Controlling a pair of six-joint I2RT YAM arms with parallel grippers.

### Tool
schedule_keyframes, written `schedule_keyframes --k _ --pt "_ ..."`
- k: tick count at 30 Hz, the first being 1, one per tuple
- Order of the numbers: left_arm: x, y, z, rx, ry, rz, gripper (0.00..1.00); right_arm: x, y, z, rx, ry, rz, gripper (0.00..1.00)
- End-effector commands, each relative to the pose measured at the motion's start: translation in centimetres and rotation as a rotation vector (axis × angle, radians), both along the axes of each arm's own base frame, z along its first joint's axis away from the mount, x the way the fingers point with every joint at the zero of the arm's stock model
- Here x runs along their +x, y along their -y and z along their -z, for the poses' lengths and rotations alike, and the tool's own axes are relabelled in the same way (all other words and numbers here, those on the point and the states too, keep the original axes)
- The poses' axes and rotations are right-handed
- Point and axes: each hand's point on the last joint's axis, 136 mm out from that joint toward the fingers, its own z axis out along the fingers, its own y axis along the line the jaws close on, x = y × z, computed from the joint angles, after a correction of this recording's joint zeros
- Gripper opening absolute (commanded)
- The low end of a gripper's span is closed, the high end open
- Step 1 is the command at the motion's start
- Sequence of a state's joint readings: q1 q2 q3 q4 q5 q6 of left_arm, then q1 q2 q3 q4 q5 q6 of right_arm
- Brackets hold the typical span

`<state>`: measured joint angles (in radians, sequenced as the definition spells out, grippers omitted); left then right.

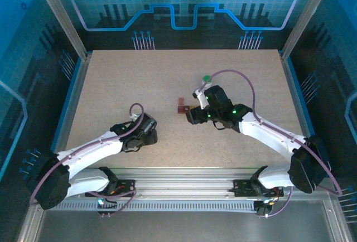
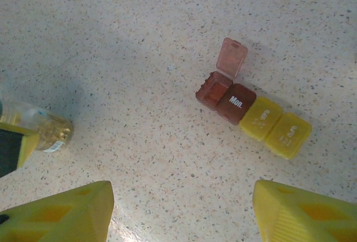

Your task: Sort the pills into containers

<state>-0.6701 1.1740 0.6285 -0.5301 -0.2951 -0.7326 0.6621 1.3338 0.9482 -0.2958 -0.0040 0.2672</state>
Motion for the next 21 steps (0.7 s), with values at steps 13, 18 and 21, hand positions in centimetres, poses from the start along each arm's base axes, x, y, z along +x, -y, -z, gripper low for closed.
schedule_keyframes --k 13,18,21 --pt "6.1 11.7 -3.3 0.013 0.168 0.253 0.59 0.5 7.9 1.1 -0.089 0.006 0.236 0.67" --pt "7.5 14.1 -2.8 0.028 0.175 0.297 0.59 0.0 8.8 1.7 -0.11 0.003 0.26 0.67" --pt "7.8 14.4 -3.2 0.028 0.186 0.3 0.61 -0.2 9.0 1.5 -0.116 0.006 0.262 0.67"
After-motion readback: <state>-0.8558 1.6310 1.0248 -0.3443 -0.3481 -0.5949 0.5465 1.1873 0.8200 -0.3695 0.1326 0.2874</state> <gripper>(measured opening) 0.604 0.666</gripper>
